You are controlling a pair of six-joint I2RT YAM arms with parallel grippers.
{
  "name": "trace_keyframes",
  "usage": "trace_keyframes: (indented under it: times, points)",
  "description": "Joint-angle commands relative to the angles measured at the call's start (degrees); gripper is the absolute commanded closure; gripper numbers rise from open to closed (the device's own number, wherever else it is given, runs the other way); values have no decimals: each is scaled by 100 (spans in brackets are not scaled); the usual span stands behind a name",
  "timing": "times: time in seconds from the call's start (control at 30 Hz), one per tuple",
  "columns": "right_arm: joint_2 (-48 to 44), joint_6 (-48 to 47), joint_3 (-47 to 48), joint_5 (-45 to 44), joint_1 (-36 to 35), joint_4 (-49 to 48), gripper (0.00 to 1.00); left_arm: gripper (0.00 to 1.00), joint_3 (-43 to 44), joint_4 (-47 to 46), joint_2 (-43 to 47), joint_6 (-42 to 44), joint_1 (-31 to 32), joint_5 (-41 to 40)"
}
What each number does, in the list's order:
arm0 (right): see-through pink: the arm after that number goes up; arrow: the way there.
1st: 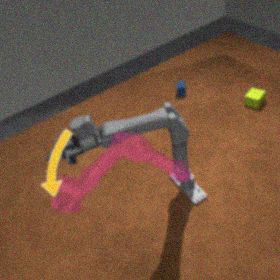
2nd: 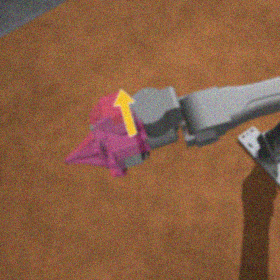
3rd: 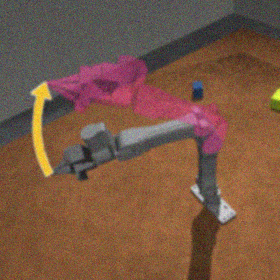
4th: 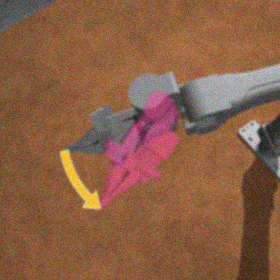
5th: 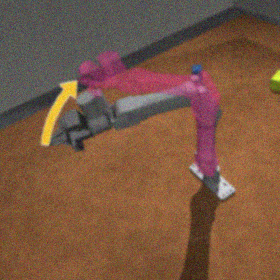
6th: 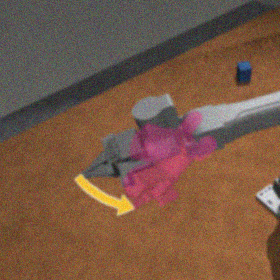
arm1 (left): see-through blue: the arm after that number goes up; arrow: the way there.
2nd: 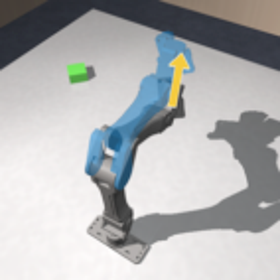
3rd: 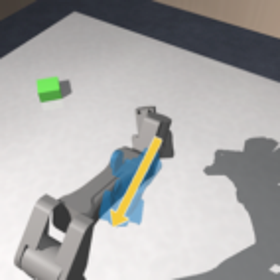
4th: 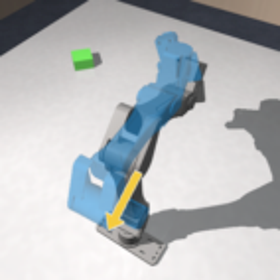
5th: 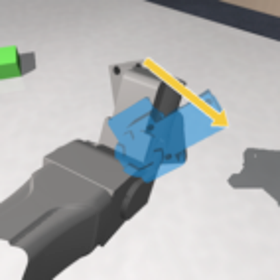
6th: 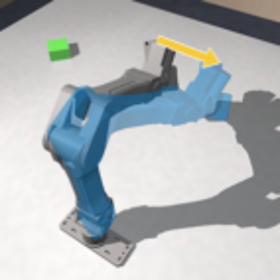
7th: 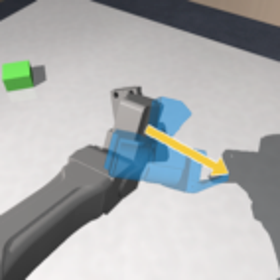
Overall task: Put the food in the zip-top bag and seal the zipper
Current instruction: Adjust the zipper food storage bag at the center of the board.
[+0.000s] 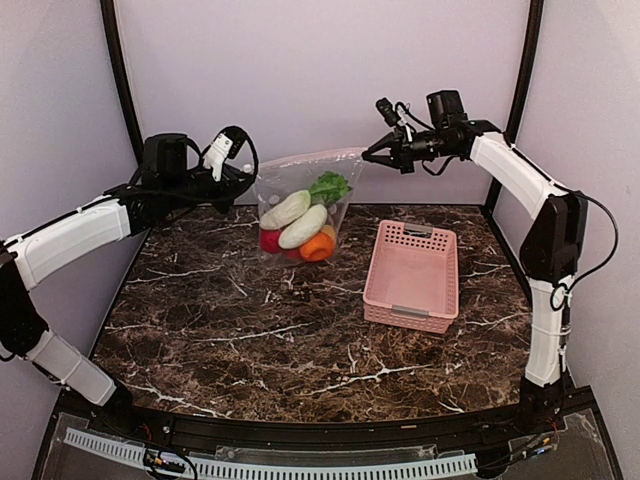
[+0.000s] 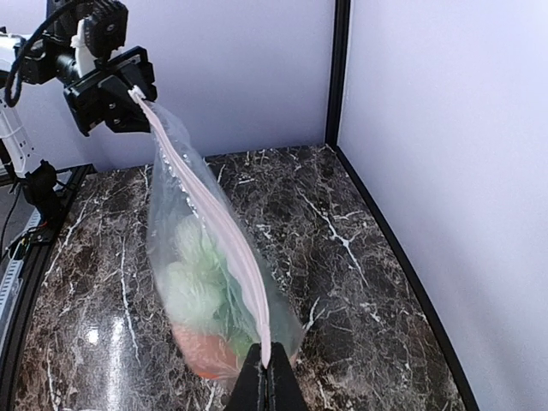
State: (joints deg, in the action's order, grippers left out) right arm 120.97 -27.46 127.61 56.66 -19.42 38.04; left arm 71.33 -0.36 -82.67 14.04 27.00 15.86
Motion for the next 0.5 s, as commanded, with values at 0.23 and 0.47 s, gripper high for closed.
trace_keyframes:
  times: [0.23,0.47]
  points:
    - [-1377,-335,-3088,460,-546,-915,100,98,-1380,407,849,-153,-42,764]
    - [-2194,-1288,-4105,404,-1119,759,54,63,-2039,1763,2294,-236,67,1169]
